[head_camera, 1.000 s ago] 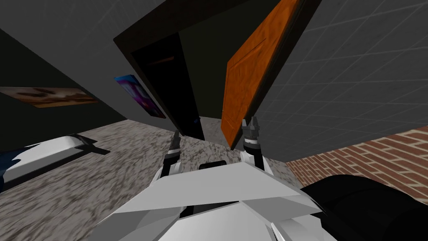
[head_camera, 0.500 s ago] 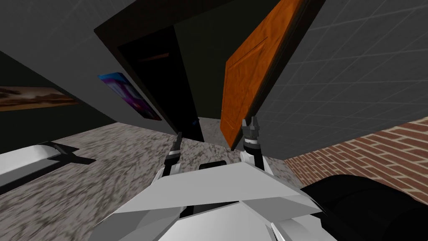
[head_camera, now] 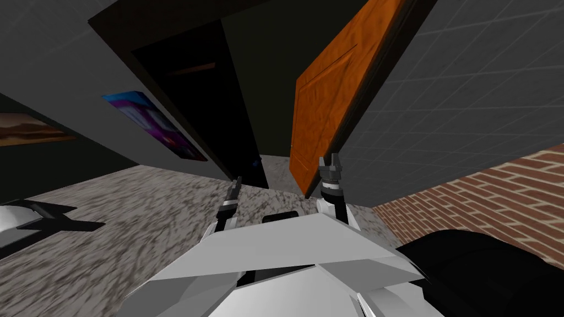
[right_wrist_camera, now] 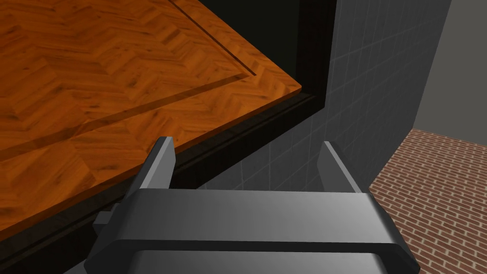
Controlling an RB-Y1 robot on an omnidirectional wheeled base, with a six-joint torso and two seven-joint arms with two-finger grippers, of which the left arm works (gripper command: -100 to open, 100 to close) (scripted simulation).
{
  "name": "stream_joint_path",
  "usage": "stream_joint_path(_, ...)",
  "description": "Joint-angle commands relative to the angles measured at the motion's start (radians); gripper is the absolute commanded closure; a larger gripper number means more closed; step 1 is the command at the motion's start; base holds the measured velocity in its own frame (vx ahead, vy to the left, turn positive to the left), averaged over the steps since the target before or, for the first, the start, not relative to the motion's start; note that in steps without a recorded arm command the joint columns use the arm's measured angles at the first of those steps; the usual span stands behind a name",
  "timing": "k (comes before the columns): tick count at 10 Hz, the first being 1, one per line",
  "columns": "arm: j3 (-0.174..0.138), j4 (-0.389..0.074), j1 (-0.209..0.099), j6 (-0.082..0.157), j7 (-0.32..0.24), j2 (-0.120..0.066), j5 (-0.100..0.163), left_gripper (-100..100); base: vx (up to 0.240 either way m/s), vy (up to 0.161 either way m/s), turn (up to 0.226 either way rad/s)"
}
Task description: Push the door open
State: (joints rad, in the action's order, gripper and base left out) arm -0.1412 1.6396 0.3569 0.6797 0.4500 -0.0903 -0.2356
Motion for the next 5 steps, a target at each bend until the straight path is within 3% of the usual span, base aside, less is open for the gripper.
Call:
stream_joint_path(1, -0.009, -0.037, -0.008, 0.017, 0.031, 0.003, -0.018, -100, 0.035, 0.036, -0.061)
stream_joint_path(3, -0.026, -0.088, -0.019, 0.034, 0.077, 0.002, -0.047, -100, 0.072, 0.046, -0.109)
stream_joint_path(5, -0.043, -0.138, -0.03, 0.051, 0.123, 0.002, -0.077, -100, 0.091, 0.097, -0.087)
